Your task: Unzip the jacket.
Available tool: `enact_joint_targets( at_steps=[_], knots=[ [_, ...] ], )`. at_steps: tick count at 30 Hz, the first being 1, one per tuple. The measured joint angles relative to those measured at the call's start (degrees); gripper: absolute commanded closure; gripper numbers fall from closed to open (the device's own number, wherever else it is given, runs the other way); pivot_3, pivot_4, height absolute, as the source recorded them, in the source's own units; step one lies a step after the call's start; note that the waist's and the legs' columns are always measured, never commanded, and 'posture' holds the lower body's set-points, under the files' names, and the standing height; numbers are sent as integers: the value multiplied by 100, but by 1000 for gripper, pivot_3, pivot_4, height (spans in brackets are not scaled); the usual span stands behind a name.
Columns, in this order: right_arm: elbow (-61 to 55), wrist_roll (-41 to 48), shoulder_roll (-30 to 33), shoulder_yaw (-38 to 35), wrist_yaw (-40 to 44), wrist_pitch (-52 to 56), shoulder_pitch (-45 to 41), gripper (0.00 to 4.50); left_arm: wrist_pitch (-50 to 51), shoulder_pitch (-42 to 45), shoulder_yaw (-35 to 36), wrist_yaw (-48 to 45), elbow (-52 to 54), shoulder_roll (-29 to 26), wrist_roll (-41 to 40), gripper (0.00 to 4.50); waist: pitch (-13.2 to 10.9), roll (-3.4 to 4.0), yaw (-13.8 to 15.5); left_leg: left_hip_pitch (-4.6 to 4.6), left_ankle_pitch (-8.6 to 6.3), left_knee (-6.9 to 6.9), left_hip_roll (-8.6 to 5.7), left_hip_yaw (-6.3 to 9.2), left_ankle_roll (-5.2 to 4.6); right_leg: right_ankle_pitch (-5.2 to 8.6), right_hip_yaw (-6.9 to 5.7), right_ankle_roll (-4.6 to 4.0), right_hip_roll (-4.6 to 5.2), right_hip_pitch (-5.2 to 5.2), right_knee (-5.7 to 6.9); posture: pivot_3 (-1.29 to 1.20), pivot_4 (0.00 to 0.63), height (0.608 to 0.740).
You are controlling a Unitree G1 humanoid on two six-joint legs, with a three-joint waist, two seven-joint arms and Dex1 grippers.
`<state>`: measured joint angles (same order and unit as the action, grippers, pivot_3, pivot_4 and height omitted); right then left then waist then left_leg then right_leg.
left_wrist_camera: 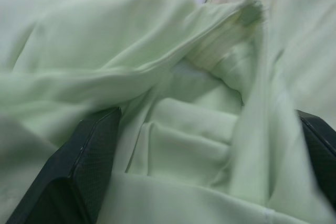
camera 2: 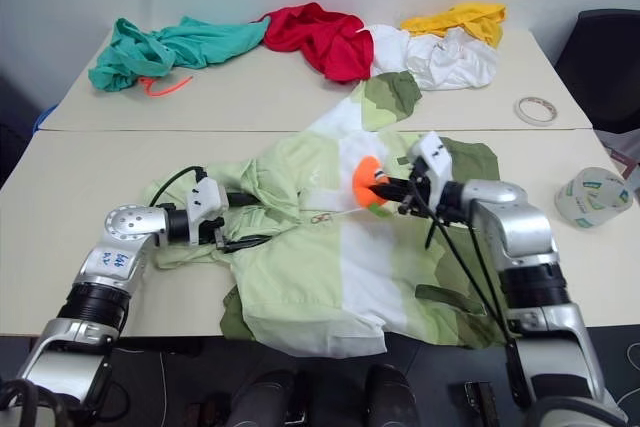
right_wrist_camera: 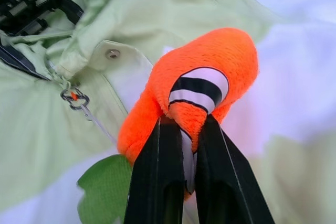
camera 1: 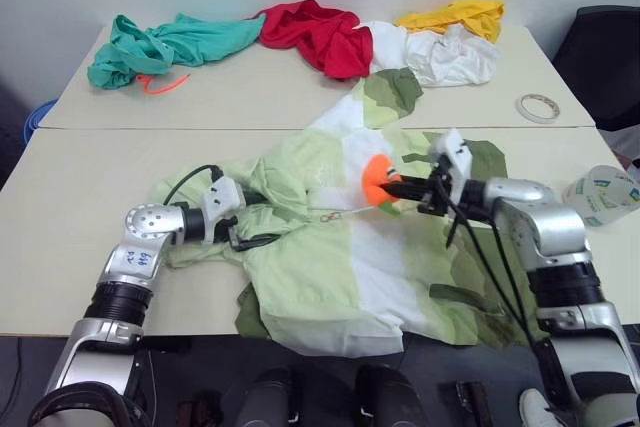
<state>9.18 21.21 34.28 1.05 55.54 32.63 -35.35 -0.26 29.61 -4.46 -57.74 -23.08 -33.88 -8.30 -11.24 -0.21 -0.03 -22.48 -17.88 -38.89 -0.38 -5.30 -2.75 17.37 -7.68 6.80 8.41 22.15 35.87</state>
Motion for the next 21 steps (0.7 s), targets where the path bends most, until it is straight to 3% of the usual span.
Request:
enact_joint_targets(
  at_steps=[6,11,16,21],
  knots=[
    [55,241,774,-298,4,-207,440,4492,206,-209,-55,257,195,119,-192,0,9,29,132,35,-20,-9,-1,9,-12,-2,14,3,19,-50,-23,0,150,740],
    [151,254,883,-496,-158,-386,501,4492,197,-286,-26,206,187,106,-300,0,11,33,155,34,-21,-12,-1,13,-12,-2,15,4,22,-58,-30,0,150,740],
    [-217,252,322,-497,-721,-346,414,4492,113,-498,227,-364,223,-304,-567,0,10,38,45,29,-30,-6,15,7,3,-2,8,3,16,-42,-32,0,150,740],
    [-602,326,-598,-348,-1158,-181,149,4492,918,-795,584,-911,925,-928,-1104,0,8,36,-82,5,-30,-1,20,2,4,-1,6,2,6,-9,-25,0,150,740]
  ],
)
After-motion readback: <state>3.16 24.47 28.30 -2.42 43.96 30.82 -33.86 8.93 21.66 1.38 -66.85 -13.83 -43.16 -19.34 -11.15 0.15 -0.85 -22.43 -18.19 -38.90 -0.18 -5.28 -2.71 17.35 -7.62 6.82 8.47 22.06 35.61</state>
